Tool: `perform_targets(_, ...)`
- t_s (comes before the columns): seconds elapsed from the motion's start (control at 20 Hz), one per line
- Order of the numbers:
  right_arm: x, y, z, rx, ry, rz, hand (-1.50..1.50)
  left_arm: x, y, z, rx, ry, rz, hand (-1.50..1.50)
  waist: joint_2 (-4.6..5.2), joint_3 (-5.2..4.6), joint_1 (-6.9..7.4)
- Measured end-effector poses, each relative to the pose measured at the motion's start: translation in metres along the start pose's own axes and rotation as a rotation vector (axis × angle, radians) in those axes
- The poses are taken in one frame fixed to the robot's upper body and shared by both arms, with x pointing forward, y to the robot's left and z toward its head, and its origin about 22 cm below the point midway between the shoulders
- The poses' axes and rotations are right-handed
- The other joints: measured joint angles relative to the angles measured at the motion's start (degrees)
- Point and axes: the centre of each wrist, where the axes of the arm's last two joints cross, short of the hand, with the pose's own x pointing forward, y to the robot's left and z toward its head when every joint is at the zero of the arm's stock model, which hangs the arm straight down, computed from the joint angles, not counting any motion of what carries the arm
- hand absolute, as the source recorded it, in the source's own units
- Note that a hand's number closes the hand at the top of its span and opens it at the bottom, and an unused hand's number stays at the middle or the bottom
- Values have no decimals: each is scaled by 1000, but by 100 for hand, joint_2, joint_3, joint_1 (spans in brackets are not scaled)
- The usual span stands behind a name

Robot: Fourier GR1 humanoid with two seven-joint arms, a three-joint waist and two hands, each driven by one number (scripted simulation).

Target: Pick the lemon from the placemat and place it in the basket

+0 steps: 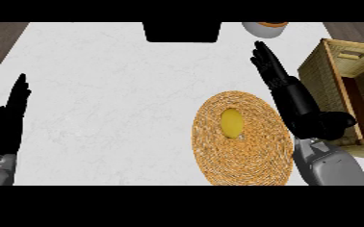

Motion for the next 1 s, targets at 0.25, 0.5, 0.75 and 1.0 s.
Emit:
perform_targets(0.25,-14,-39,18,-294,115,141,150,11,-15,-1,-17,-14,97,0,76,123,-143)
perform_targets(0.5,-33,-33,31,-565,23,238,-150,31,-39,-1,-114,-23,218,0,124,170,-92)
perform_targets(0.75,-60,-17,26,-863,88,401,-150,47,-51,-4,-154,-32,256,0,155,160,5)
perform_targets(1.0,-72,-23,31,-1029,230,551,-150,47,-51,-6,-155,-21,260,0,126,134,-46)
